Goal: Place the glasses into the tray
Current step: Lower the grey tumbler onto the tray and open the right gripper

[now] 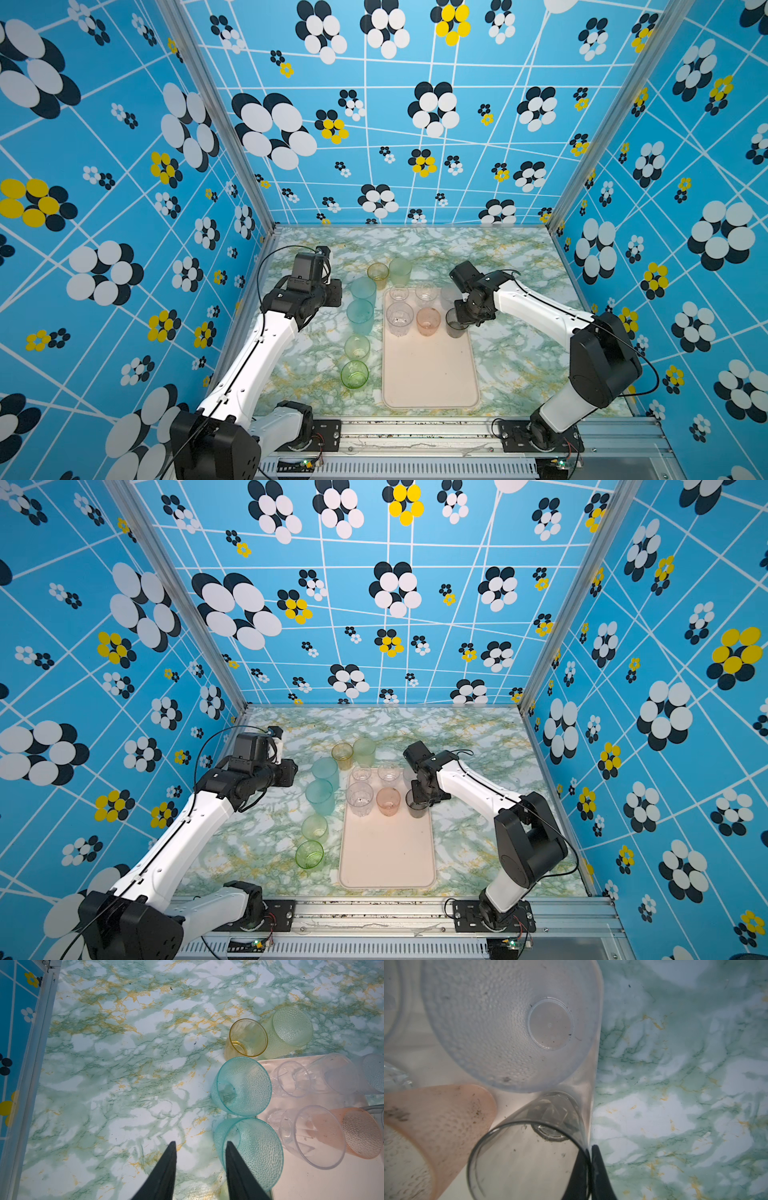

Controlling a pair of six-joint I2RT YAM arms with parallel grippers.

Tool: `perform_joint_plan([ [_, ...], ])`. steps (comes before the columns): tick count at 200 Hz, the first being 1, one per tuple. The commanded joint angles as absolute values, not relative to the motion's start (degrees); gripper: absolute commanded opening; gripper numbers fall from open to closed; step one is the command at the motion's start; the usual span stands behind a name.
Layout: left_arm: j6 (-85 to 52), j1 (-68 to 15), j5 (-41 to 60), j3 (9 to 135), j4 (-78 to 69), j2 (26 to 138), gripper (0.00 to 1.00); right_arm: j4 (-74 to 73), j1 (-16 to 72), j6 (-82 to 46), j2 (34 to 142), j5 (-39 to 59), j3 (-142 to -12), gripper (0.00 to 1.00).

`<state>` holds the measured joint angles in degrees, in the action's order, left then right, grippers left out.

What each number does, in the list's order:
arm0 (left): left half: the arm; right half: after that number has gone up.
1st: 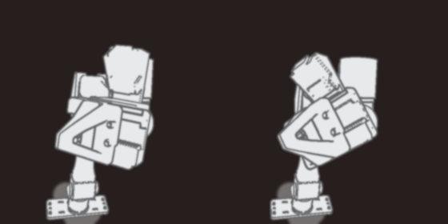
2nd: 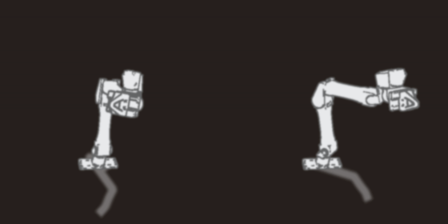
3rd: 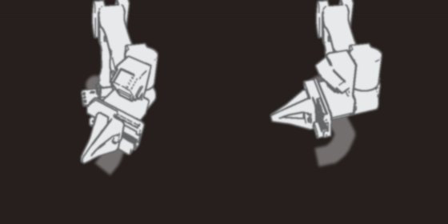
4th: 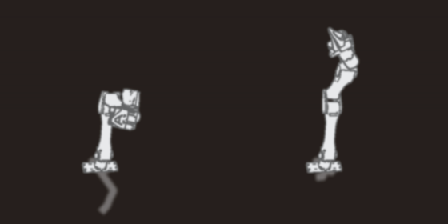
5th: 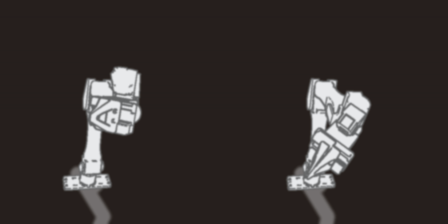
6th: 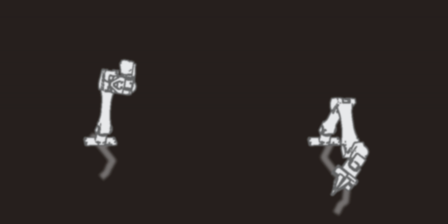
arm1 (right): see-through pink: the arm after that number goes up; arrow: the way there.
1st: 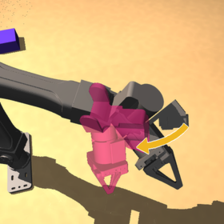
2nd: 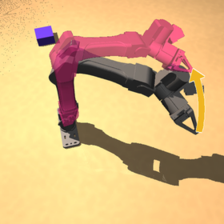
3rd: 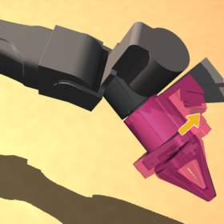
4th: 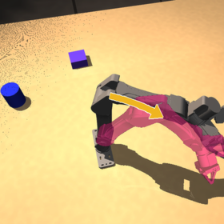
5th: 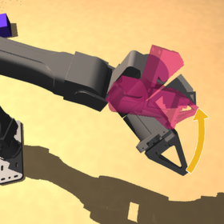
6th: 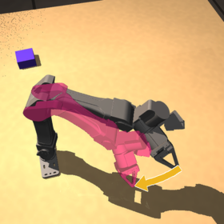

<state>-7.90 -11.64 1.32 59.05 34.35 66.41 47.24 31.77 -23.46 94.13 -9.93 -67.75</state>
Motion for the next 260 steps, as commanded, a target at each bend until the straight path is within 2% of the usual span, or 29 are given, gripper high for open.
perform_joint_plan([
  [1, -7.47, -11.12, 1.7, 59.99, 35.51, 66.09, 0.41, 46.93, 32.14, -24.7, 95.06, -9.47, -66.67, 0.08],
  [41, -7.38, -11.16, 1.41, 59.94, 35.74, 65.84, 0.41, 46.67, 32.15, -25.05, 95.04, -9.32, -66.67, 0.17],
  [175, -7.21, -11.14, -0.52, 58.63, 37.72, 63.72, 0.41, 46.32, 32.14, -25.4, 93.26, -9.09, -66.32, 0.28],
  [260, -9.43, -11.09, -0.2, 55.21, 44.19, 57.38, 0.4, 45.62, 32.08, -24.88, 89.38, -9.29, -65.83, 0.37],
])
